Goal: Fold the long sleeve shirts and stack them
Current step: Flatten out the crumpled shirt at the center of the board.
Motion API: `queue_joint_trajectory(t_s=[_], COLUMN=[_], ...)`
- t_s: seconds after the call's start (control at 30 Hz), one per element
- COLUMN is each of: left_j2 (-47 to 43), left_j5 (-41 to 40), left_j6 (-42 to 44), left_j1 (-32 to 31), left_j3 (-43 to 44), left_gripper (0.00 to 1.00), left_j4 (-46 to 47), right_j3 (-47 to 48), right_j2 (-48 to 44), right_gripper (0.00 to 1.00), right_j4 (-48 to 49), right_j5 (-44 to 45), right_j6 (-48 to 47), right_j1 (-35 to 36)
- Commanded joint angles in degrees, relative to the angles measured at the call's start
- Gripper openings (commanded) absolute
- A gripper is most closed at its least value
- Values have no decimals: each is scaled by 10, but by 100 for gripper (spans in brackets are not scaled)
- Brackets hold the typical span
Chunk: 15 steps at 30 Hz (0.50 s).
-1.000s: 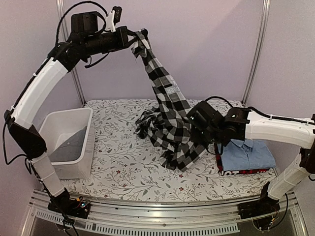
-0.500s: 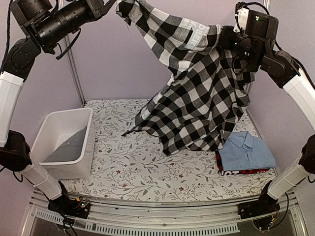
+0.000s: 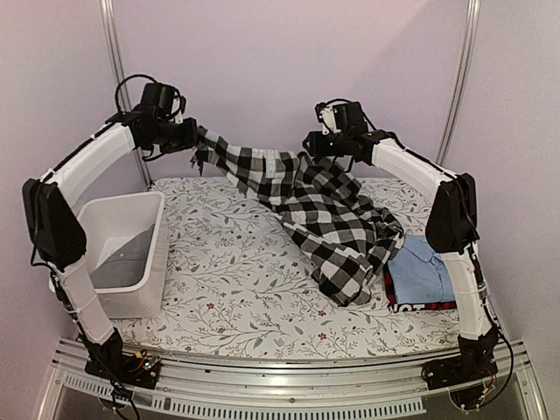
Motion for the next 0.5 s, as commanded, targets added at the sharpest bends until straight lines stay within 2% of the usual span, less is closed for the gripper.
queue_joint_trajectory(t_s=[0.0,0.13,0.33,0.47], left_j2=[52,65,113,178], left_j5=[88,91,69,55], left_j6=[-32,-17,-12,-21], left_j1=[65,70,75,116], left_j3=[-71,-71,-4,106], left_gripper=[0,0,0,0], left_j4=[-36,-17,-36,-72], right_j3=[64,0,-198,-352], right_j2=[61,15,-115,-207], right_gripper=[58,73,76,76], right_j4=[-42,-53,-57,-31], right_j5=[-98,-78,-62,-59], right_j6=[35,35,56,83], right_j1=[-1,0,9,33])
